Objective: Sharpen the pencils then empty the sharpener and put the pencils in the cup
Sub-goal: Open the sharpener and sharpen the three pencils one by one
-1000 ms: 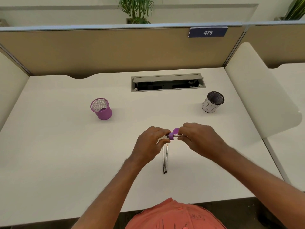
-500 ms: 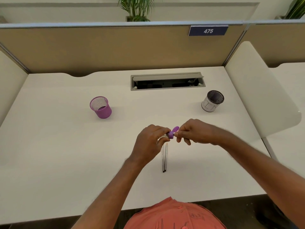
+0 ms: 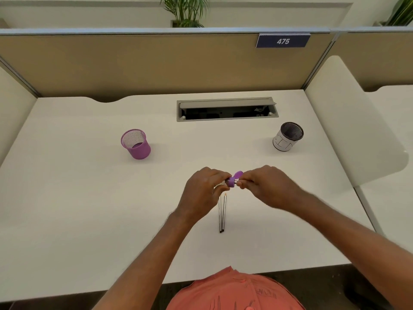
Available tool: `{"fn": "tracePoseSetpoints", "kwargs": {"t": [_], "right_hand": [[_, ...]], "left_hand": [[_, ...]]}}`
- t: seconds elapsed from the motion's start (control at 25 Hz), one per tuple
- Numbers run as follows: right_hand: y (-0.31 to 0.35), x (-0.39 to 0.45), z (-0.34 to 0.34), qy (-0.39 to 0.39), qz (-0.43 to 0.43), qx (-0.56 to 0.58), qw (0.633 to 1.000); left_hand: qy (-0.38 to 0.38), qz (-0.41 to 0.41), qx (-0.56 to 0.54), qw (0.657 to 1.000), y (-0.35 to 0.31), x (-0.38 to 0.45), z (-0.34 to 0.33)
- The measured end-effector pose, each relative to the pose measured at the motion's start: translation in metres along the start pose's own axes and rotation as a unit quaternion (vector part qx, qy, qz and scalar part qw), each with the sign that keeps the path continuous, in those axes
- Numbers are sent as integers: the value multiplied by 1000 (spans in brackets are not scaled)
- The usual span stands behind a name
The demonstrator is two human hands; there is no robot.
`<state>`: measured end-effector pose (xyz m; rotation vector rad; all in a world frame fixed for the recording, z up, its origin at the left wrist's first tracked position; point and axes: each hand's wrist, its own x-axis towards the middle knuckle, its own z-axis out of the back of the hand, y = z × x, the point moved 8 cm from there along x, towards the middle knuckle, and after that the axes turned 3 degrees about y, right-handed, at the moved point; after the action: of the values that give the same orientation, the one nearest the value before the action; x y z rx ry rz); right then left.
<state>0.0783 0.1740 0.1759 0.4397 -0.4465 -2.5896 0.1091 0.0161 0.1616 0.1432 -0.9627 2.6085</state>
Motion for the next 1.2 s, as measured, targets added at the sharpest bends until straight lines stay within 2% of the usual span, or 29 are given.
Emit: {"fn": "tracePoseSetpoints", "kwargs": {"t": [0.04, 0.08, 0.12, 0.16, 0.24, 0.32, 0.36, 0.4, 0.48, 0.52, 0.6, 0.68, 0.72, 0.76, 0.8, 0.84, 0.88, 0.92, 1.0, 1.08, 1.12, 1.2], "right_hand": [[-9, 4, -8, 87, -53, 134, 986], [-13, 6, -13, 146, -89, 235, 957], [-12, 7, -13, 176, -99, 272, 941], [-11, 7, -12, 179, -88, 251, 947], [-8, 6, -9, 130, -50, 143, 980], [4, 0, -2, 31, 23, 38, 999], [13, -6, 2, -32, 67, -29, 997], [20, -13, 6, -99, 103, -117, 983], [32, -25, 9, -199, 151, -264, 932], [36, -29, 7, -219, 163, -292, 917], [38, -29, 6, -218, 163, -276, 922], [26, -14, 4, -147, 102, -190, 965], [13, -3, 0, -56, 44, -95, 993], [1, 4, -8, 47, -19, 46, 998], [-6, 7, -15, 136, -69, 188, 970], [-8, 7, -19, 195, -102, 281, 934], [-8, 8, -17, 222, -107, 307, 919], [-7, 8, -15, 222, -97, 279, 929], [-6, 8, -8, 162, -59, 169, 970], [3, 2, 4, 55, 10, 53, 997], [11, -4, 10, -11, 52, -29, 998], [27, -20, 18, -152, 127, -215, 956]], "left_hand": [[-1, -7, 6, 1000, -1, -1, -1], [1, -11, 9, 1000, -3, -2, -1], [2, -11, 9, 1000, -3, -3, -2], [3, -7, 7, 1000, -1, -4, -2], [10, 4, 1, 1000, 2, -4, -3], [18, 12, -4, 1000, 4, -5, -4], [20, 16, -8, 1000, 4, -5, -4], [22, 22, -14, 999, 5, -5, -4], [29, 32, -22, 999, 6, -4, -5], [32, 35, -23, 999, 7, -3, -5], [26, 34, -19, 999, 5, -3, -3], [7, 26, -8, 1000, 4, -4, 1], [-1, 19, 1, 1000, 2, -5, 1], [-6, 11, 8, 1000, 0, -6, 1], [-8, 4, 10, 1000, -2, -7, 2], [-8, 0, 9, 1000, -3, -8, 1], [-7, -1, 7, 1000, -3, -8, 1], [-5, 4, 3, 1000, -2, -8, 1], [3, 15, -5, 1000, 1, -7, 2], [10, 20, -12, 1000, 2, -5, 1], [14, 24, -16, 999, 3, -5, 1], [20, 33, -30, 999, 5, -5, -1]]}}
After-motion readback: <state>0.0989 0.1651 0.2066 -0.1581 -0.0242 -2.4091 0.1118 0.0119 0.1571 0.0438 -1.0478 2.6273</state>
